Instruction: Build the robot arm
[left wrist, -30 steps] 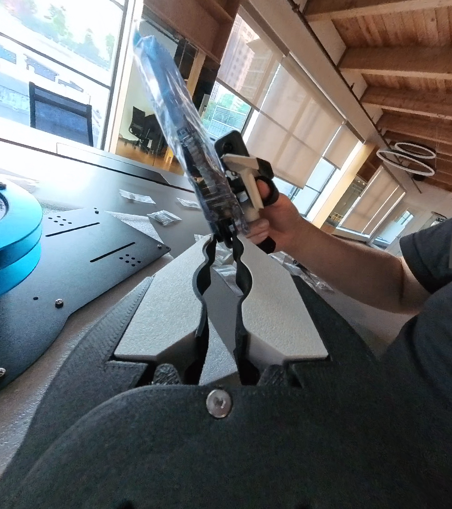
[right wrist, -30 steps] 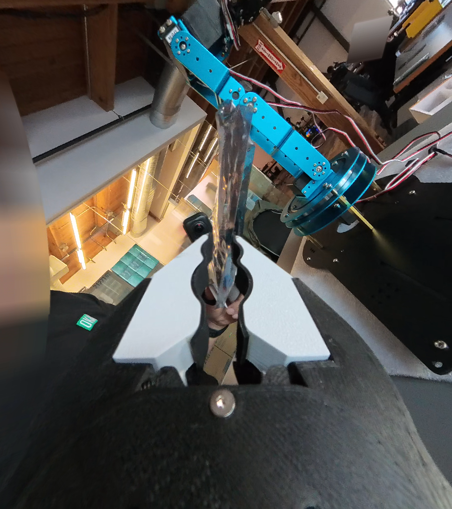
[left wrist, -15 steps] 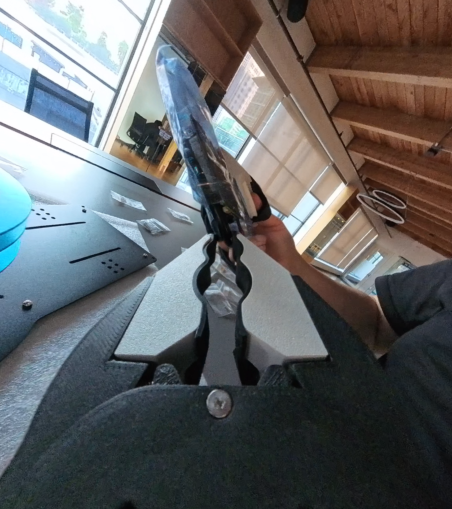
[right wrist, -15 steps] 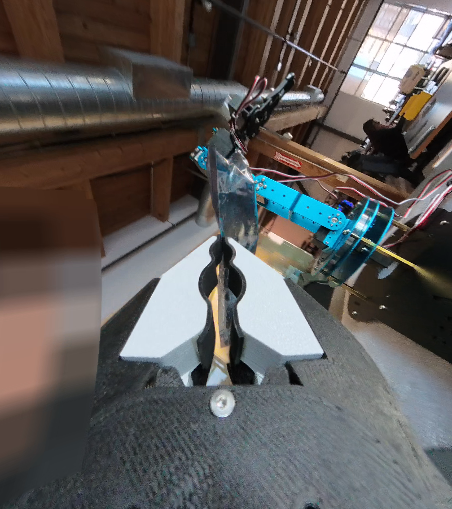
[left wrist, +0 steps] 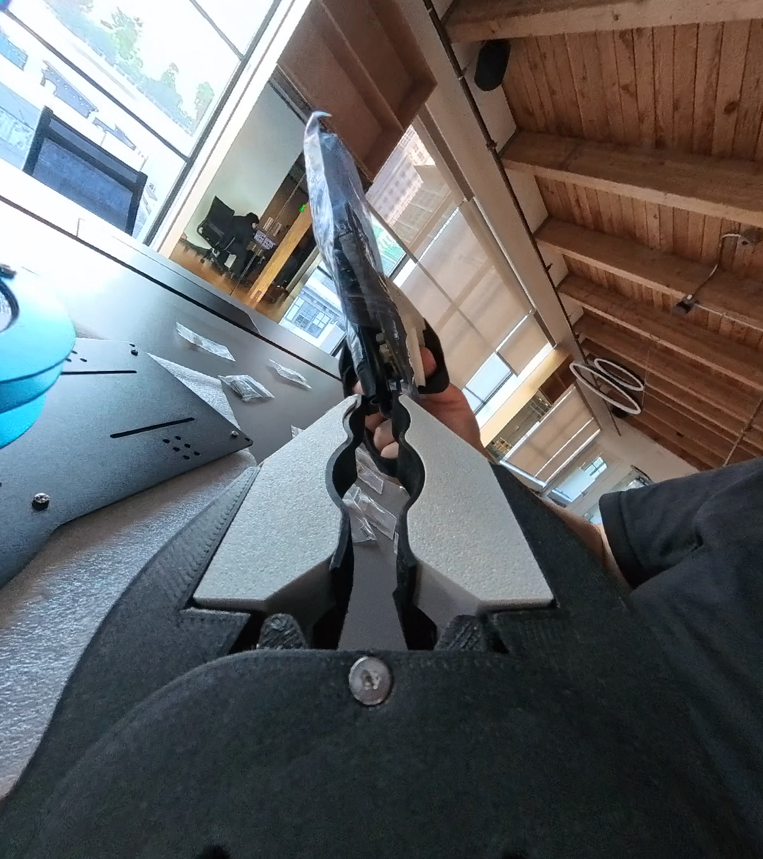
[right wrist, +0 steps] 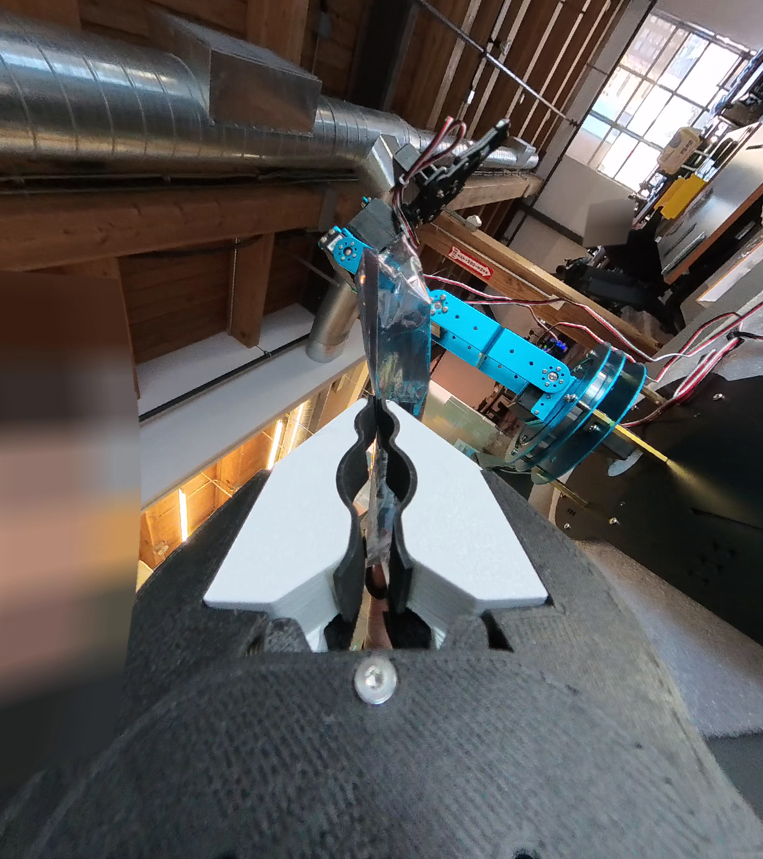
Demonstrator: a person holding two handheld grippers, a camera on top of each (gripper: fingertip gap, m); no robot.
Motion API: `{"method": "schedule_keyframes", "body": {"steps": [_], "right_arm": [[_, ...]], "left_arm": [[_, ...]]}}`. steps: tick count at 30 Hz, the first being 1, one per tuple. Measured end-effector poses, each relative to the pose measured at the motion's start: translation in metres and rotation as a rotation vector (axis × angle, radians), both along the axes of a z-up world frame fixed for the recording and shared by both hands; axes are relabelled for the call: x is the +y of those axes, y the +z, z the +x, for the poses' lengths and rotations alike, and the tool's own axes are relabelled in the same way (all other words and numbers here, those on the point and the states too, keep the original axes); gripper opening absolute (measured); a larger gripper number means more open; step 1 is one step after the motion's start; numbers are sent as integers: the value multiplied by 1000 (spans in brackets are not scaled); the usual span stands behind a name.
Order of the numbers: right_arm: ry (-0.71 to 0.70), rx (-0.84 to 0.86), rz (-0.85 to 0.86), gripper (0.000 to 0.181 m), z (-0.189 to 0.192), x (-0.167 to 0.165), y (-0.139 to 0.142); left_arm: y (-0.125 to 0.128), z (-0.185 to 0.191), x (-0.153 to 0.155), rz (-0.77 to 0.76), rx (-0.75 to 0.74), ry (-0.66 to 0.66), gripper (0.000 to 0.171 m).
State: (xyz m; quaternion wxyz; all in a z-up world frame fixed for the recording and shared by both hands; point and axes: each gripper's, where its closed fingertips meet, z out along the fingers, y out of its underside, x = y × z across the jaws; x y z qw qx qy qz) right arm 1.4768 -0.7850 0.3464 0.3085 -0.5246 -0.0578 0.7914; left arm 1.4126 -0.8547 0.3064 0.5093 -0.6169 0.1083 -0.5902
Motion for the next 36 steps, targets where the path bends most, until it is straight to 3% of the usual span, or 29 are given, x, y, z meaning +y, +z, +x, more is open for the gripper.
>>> {"method": "schedule_keyframes", "body": {"steps": [5, 12, 16, 19, 21, 24, 29, 33, 36], "right_arm": [[-3, -9, -2, 0, 2, 6, -2], [122, -296, 174, 0, -3, -8, -19], [194, -131, 119, 0, 1, -14, -5], [199, 14, 36, 0, 6, -11, -1], [208, 8, 50, 0, 5, -12, -4], [158, -142, 247, 0, 2, -22, -2], [-11, -528, 871, 0, -7, -49, 4], [-47, -708, 1261, 0, -18, -74, -20], [-69, -776, 1495, 0, -27, -94, -42]], "left_arm": [[3, 2, -1, 13, 22, -2, 9], [2, -11, -2, -8, -8, -10, 8], [6, -6, -2, 10, 30, -3, 9], [15, 2, -3, 38, 36, -6, 38], [14, 2, 0, 27, 55, 3, 56], [3, -2, 5, -27, 46, -7, 56], [-34, -5, 12, -272, -14, -39, 40], [-34, -8, 4, -432, -261, -141, 31], [-27, -13, -5, -493, -431, -189, 36]]}}
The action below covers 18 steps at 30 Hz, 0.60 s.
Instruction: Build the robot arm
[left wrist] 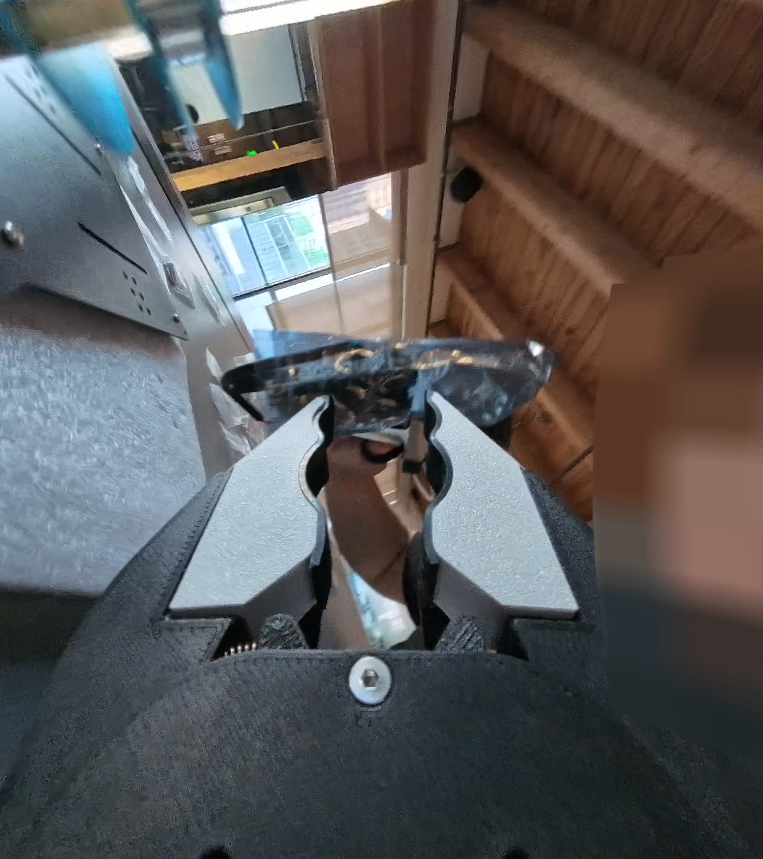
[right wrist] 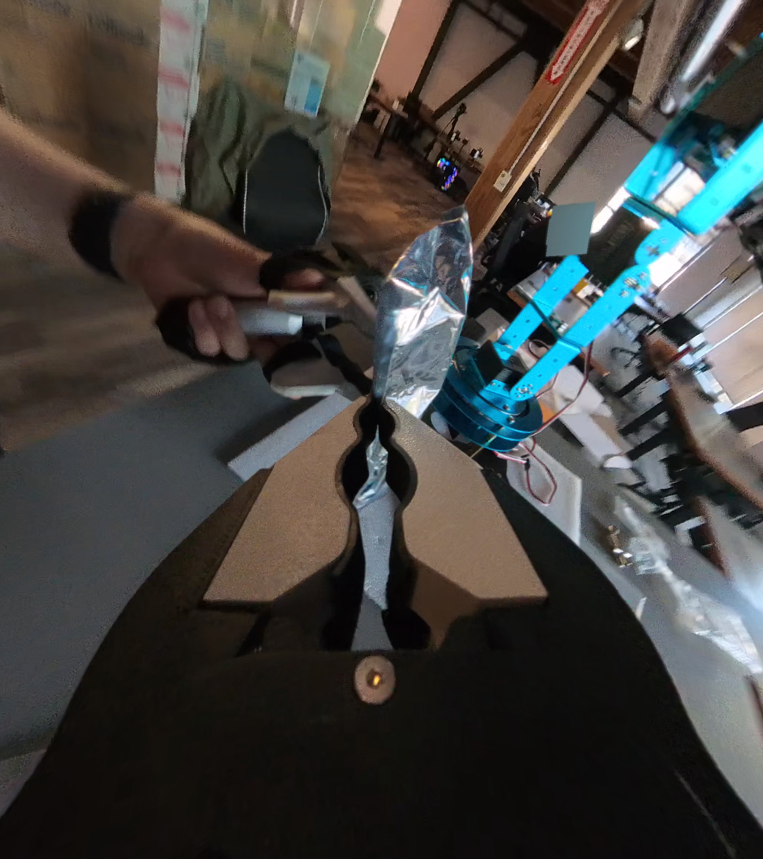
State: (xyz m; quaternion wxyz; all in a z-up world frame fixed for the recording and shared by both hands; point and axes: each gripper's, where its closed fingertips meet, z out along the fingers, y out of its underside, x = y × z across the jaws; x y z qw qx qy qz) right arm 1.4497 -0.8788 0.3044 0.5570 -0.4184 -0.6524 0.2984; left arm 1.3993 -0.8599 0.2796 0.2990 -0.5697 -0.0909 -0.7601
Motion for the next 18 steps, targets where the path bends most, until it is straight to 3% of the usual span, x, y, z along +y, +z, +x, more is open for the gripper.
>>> {"method": "schedule_keyframes", "body": {"steps": [4, 9, 15, 18], "right_arm": [[51, -102, 253, 0, -10, -27, -31], [132, -200, 416, 0, -24, -57, -60], [148, -300, 366, 0, -33, -61, -79], [147, -341, 336, 0, -39, -62, -83]], "left_arm": [[-14, -4, -14, -107, -18, -6, 48], [-28, -8, -32, -179, 130, -9, 52], [-44, -23, -51, -219, 278, -79, 48], [-42, -32, -57, -206, 277, -77, 47]]}}
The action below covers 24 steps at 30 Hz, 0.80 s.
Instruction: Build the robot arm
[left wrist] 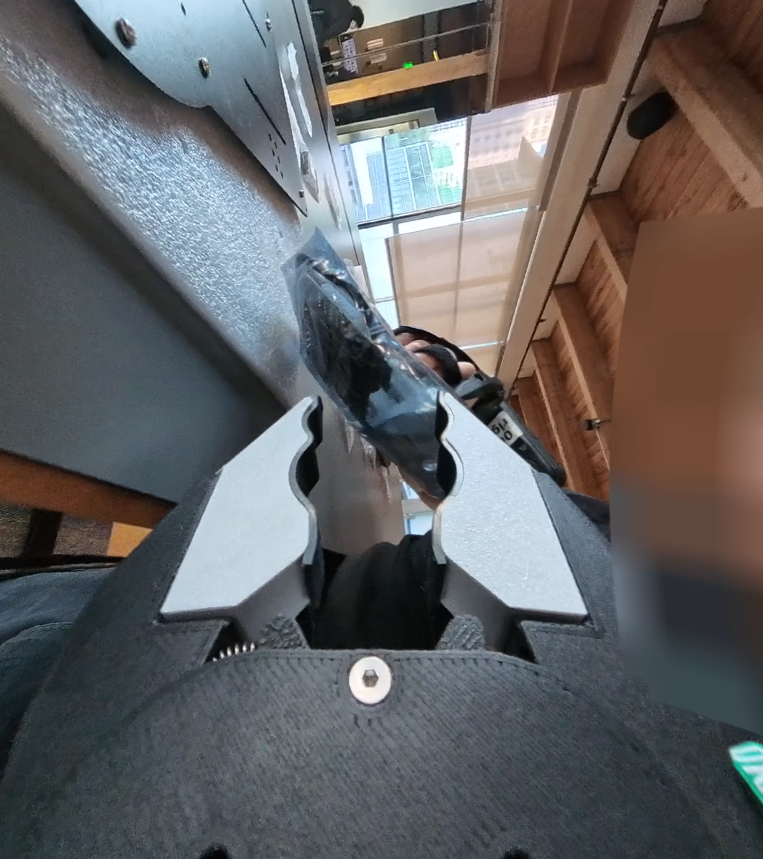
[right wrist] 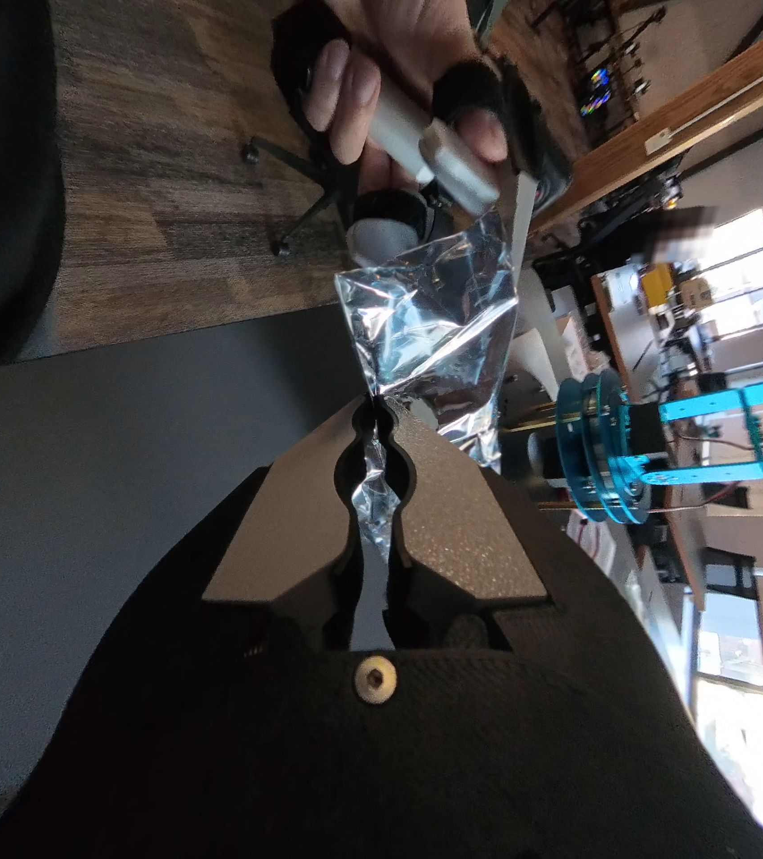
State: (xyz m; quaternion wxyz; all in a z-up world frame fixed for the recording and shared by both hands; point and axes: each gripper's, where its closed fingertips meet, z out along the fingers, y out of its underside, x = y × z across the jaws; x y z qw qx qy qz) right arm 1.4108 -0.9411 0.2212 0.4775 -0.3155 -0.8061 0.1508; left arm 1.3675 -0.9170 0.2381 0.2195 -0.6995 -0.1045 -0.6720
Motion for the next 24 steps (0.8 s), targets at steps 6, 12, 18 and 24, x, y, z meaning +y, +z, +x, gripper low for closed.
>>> {"method": "schedule_keyframes", "body": {"steps": [6, 12, 18, 24], "right_arm": [[-95, -30, -63, 0, -11, 5, -6], [-194, -89, -87, 0, -17, 9, -24], [-298, -104, -191, 5, -24, 9, -34], [-332, 26, -466, 29, -13, 11, -6]], "left_arm": [[7, -15, -8, 0, -167, 85, 48], [11, -25, -3, 64, -147, 158, 44], [-28, -13, -3, 91, 280, 118, 19], [-25, -12, 0, 215, 413, 20, 0]]}}
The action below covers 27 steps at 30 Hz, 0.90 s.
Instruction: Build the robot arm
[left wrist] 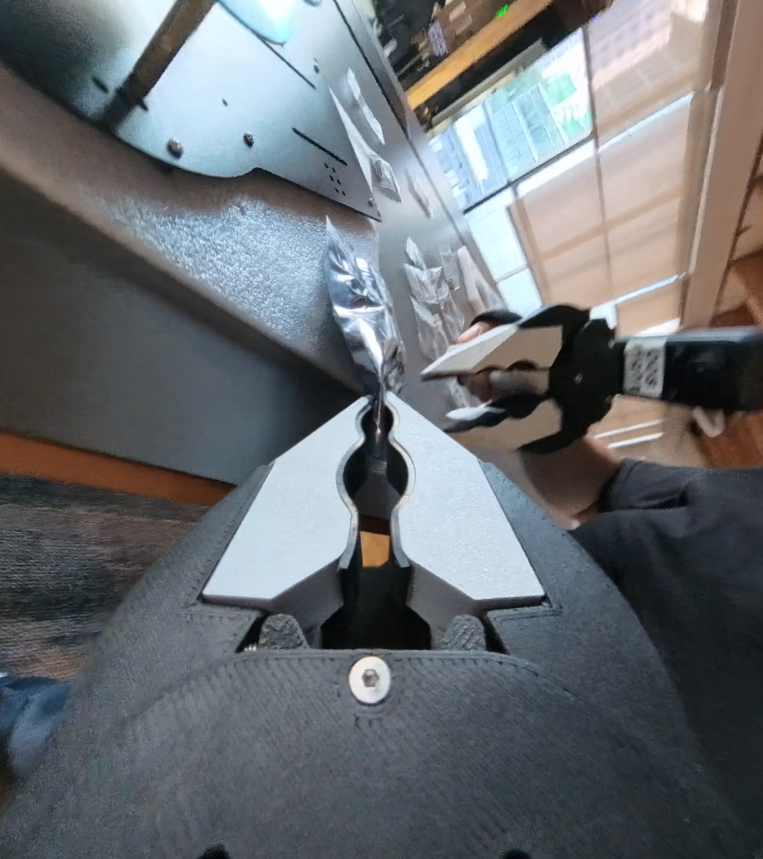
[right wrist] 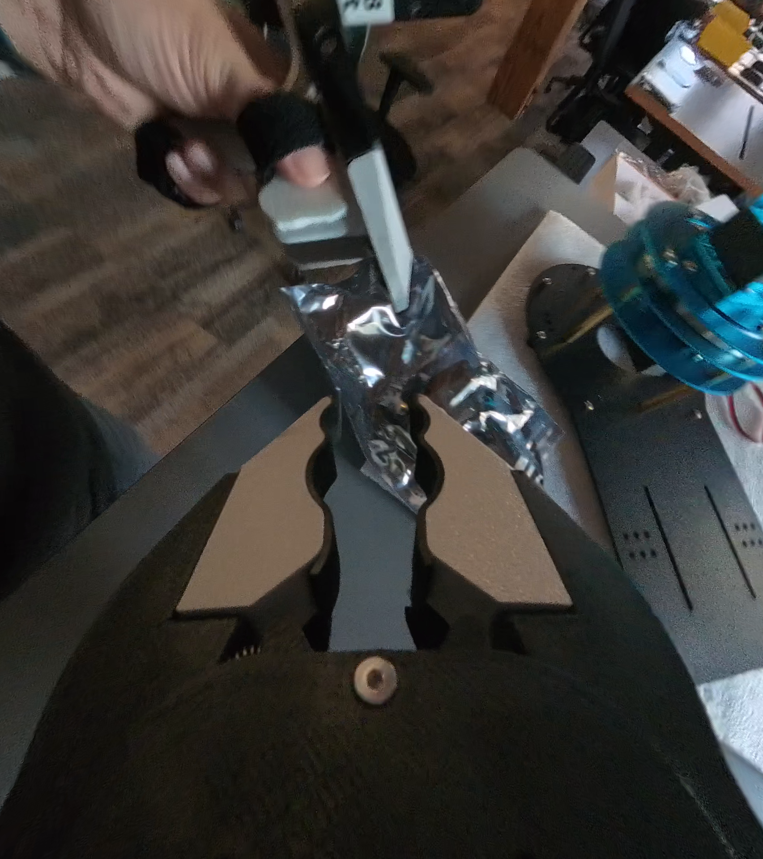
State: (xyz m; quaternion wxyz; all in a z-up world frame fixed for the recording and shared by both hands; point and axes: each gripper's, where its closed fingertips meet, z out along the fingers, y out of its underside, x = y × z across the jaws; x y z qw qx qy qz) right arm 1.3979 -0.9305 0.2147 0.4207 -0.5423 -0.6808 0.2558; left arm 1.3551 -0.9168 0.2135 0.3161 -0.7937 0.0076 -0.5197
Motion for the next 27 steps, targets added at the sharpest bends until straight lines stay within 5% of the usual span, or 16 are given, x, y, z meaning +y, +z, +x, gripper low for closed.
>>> {"method": "schedule_keyframes", "body": {"steps": [7, 17, 27], "right_arm": [[-142, 126, -199, 42, 45, 48, 13], [-155, 211, -716, 28, 58, 80, 27], [-124, 142, -810, 24, 62, 89, 12]], "left_arm": [[25, 7, 5, 155, 186, -180, 0], [48, 21, 22, 427, 636, -543, 0], [43, 17, 33, 416, 700, -559, 0]]}}
